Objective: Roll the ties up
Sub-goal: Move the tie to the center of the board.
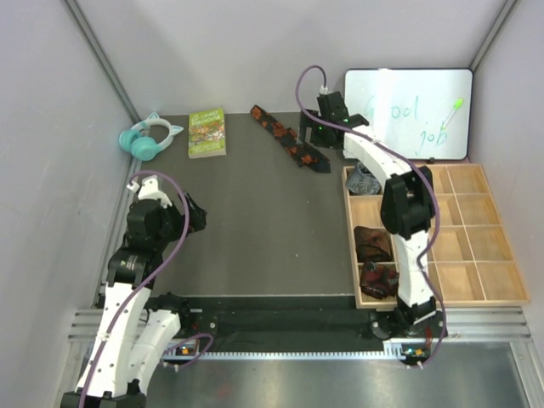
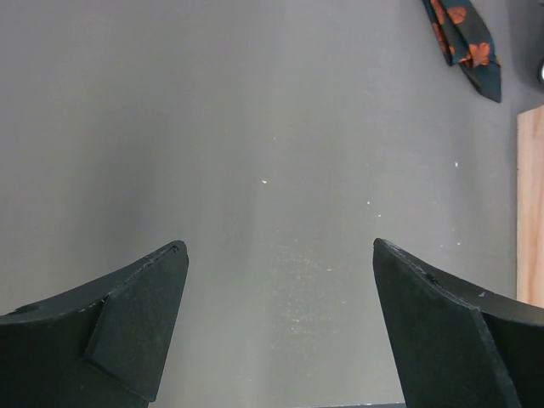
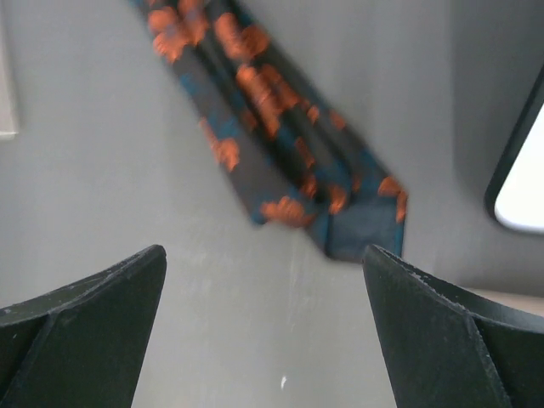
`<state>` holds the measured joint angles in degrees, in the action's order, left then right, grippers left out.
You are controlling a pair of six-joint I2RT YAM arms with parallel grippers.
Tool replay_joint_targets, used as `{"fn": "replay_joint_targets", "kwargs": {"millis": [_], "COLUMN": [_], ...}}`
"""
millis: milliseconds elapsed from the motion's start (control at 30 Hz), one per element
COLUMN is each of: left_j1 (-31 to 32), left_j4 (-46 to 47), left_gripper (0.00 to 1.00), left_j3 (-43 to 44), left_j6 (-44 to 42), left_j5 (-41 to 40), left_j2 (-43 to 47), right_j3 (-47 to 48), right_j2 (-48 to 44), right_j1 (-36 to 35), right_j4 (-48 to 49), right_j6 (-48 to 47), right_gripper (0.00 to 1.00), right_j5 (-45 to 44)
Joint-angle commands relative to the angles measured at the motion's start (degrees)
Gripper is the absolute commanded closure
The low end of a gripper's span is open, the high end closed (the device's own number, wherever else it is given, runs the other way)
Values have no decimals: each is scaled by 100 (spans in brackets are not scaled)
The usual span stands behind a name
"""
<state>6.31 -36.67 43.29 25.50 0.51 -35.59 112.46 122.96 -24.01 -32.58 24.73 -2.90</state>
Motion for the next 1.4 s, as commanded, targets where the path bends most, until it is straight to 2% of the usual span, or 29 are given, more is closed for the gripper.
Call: {"fn": "replay_joint_targets", "kwargs": {"millis": [0,167,400,733,800,900,1000,1033,1100,1133,1167,1200,1267,1367], "left_j1": [2,-7,-7,-7,-6,-7,-7,-7,-15,-7,-15,-15,-15,-7], "left_j4": [28,28,-7,-7,-16,-7,-16,-16,-16,1,-16,-16,-7,-7], "left_gripper": [6,6,6,6,6,6,6,6,6,6,6,6,6,6], "left_j3": [-5,22,57,57,66,66,74,66,66,66,74,75,75,75], "left_j6": [-54,-80,-80,-71,-71,-71,-71,-71,-71,-71,-80,-80,-80,-71], "left_j5": [-157,-87,-87,-87,-87,-87,-87,-87,-87,-87,-87,-78,-87,-78], "left_j2": [-105,-316,-448,-440,-440,-431,-405,-396,-387,-396,-396,-396,-378,-387], "right_j3": [995,1523,1576,1779,1762,1665,1419,1297,1199,1164,1164,1164,1164,1164], "right_j2": [736,1301,1784,2241,2276,2286,2242,2224,2224,2250,2259,2276,2277,2216], "right_j1": [291,335,529,564,555,555,564,564,555,555,547,546,529,503], "right_j4": [146,225,550,393,331,191,138,138,111,76,50,-20,-73,-143], "right_j6": [-3,-223,75,374,401,489,603,681,726,744,735,735,735,752], "right_gripper": [1,1,1,1,5,15,35,48,62,74,80,89,98,100], "right_j5": [149,97,437,588,702,843,1027,1063,1159,1177,1195,1212,1247,1300]}}
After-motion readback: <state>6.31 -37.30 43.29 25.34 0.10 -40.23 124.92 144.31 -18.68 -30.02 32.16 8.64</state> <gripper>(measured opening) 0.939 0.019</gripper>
